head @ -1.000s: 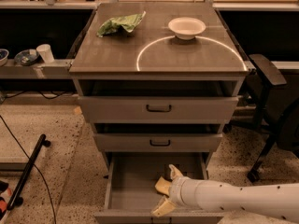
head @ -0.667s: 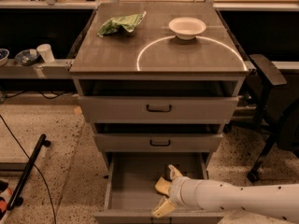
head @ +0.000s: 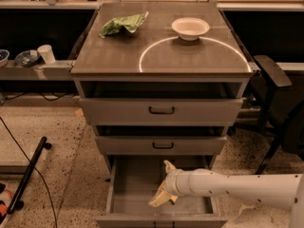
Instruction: Pick sponge from bottom drawer and place on counter
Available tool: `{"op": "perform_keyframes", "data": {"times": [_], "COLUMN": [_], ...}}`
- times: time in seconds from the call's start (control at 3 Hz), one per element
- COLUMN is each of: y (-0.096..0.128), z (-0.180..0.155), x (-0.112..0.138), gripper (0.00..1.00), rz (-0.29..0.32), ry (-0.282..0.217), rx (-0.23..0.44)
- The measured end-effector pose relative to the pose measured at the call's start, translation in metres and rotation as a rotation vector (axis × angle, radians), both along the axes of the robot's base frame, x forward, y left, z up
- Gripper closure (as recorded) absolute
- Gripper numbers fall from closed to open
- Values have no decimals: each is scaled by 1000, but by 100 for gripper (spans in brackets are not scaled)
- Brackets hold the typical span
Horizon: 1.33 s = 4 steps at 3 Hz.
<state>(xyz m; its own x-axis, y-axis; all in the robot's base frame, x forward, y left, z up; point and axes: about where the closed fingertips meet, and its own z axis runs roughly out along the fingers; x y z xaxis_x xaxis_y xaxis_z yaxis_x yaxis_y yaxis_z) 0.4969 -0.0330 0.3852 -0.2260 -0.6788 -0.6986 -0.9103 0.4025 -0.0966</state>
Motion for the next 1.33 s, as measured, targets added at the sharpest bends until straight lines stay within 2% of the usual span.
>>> {"op": "perform_keyframes", "data": {"times": [0.33, 0.67, 1.0, 1.33], "y": [-5, -13, -15, -14], "z": [-62, -96, -134, -165], "x": [50, 72, 81, 82], "gripper": [0, 0, 0, 0], "rz": [-29, -47, -14, 57], "ry": [-9, -9, -1, -8], "rx": [38, 50, 60, 63]}}
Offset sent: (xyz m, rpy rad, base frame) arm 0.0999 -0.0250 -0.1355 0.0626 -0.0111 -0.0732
